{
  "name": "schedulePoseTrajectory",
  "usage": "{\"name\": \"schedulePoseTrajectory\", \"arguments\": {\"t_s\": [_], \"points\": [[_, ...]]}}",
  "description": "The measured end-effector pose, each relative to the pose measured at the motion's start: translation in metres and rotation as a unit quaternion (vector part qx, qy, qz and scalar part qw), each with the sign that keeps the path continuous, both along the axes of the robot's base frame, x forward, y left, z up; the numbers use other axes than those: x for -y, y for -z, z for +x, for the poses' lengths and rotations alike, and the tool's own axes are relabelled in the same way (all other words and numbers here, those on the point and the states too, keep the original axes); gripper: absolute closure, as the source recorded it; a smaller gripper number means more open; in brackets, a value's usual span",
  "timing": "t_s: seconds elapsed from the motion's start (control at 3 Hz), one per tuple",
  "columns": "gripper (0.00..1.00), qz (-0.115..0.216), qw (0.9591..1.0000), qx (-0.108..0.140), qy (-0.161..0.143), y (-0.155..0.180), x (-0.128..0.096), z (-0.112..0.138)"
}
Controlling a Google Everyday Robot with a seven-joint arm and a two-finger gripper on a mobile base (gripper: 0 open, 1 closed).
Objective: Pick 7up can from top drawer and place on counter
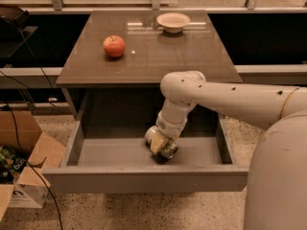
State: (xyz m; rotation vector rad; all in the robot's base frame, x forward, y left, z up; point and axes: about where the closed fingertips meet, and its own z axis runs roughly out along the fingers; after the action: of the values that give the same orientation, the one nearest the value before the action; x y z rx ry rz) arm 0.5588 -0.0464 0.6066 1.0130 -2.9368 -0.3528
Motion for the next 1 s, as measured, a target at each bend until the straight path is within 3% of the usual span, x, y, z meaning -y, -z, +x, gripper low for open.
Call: {"name": "schedulePoseTrajectory", "arguments": {"t_s": [0.33,0.67,1.0], "points": [[0.88,-0.003,0.9991,0.040,0.012,-0.037,0.006,0.002],[1.00,0.004,0.9955,0.094,0.012,-0.098,0.019,-0.004],[1.00,0.031,0.9848,0.169,-0.024,-0.185,0.041,-0.022]]}}
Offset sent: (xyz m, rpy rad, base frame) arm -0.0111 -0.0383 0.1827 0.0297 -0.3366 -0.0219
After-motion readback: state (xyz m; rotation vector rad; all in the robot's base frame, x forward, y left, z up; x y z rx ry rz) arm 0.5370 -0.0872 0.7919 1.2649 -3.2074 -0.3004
